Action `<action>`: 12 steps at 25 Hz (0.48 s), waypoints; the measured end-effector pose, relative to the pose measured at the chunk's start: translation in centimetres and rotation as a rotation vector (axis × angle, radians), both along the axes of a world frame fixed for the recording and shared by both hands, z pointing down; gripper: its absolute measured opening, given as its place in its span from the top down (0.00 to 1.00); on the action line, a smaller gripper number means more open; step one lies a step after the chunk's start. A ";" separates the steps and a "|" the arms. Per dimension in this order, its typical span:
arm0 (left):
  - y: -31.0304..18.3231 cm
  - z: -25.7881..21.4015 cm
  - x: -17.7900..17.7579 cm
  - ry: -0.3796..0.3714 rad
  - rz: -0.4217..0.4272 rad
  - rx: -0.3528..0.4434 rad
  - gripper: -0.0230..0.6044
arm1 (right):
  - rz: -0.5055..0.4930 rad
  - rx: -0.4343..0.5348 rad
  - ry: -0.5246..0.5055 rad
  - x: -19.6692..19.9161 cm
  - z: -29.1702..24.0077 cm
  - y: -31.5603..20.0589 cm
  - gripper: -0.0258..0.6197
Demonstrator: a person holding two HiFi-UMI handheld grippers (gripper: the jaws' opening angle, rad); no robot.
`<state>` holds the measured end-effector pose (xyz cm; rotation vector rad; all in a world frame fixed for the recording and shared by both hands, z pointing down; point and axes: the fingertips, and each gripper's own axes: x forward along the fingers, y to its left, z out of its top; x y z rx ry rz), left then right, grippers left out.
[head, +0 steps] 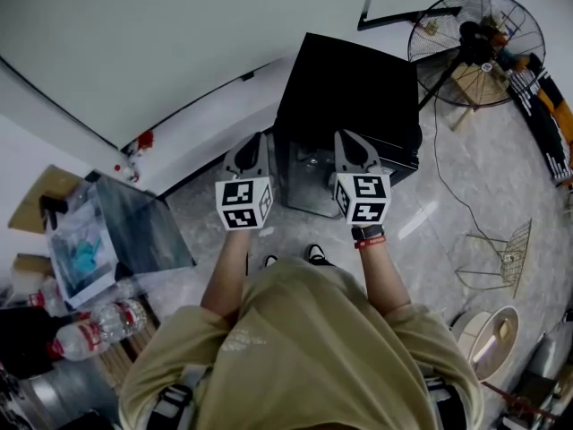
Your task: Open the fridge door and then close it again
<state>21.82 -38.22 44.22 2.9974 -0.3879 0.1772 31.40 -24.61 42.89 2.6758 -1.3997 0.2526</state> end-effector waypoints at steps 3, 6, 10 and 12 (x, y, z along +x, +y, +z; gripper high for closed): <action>0.1 -0.1 0.0 0.003 0.000 -0.004 0.93 | -0.007 -0.002 -0.004 0.0 0.1 0.1 0.93; -0.1 0.2 0.0 0.000 -0.004 -0.005 0.93 | -0.014 -0.010 -0.011 0.0 0.5 0.2 0.93; -0.7 1.2 0.0 0.008 -0.016 -0.052 0.93 | -0.097 -0.066 -0.028 0.2 1.0 -0.7 0.93; -1.2 2.0 -0.1 0.007 -0.023 -0.084 0.93 | -0.163 -0.115 -0.005 0.4 0.8 -1.7 0.93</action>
